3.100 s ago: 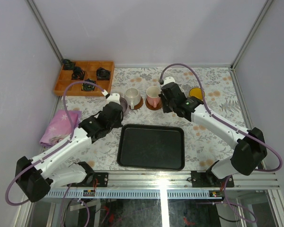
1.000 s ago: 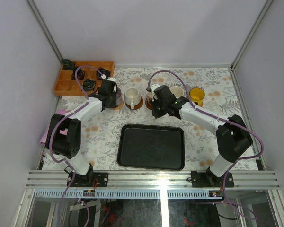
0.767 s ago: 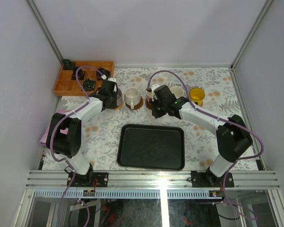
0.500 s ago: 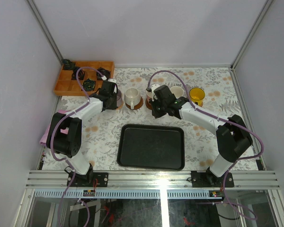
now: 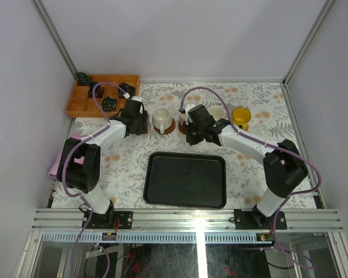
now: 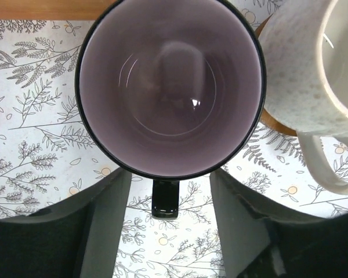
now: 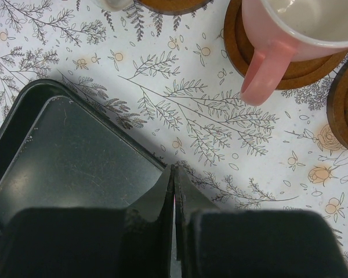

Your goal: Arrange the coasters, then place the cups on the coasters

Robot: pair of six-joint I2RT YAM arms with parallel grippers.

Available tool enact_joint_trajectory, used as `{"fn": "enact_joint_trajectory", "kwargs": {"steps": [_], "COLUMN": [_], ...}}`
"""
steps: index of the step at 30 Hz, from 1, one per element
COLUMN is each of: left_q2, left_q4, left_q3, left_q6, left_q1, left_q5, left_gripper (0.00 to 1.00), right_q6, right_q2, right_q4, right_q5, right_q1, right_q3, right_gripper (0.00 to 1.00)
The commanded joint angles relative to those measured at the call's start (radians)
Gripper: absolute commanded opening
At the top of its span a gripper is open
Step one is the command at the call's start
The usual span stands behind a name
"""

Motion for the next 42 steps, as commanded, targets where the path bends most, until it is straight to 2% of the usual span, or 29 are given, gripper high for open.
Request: {"fn": "enact_joint_trajectory", "kwargs": {"steps": [1, 14, 26, 31, 42], "left_q2": [-0.019, -0.088, -0.199, -0.149, 0.014], "left_q4": [0.069, 0.045, 0.050, 0.063, 0.091], "left_q3": [-0.007, -0.003, 0.076, 0.167, 0.316], "left_q6": [-0.020, -0.044, -0.065, -0.057, -0.035], "left_q1": [0.008, 0.008, 0.007, 0.008, -0.007], "left_q5": [-0.030, -0.043, -0.028, 0.043, 0.189], "left_gripper": [0.60, 0.76, 0.79, 0.79, 0.80], "right_q6": [-0.002, -0.002, -0.013, -0.016, 0.007], "right_q2": [0.001, 0.005, -0.001, -0.018, -0.175], "right_q4": [0.004, 0.003, -0.007, -0.012, 0.002], "right_q5": [-0.001, -0.006, 0.027, 0.086, 0.287], "right_q1": [-0.005, -0.006, -0.005, -0.005, -0.034], "right_q3": [0.021, 0.024, 0.043, 0.044, 0.026], "right_gripper": [0.00, 0.00, 0.00, 0.00, 0.00]}}
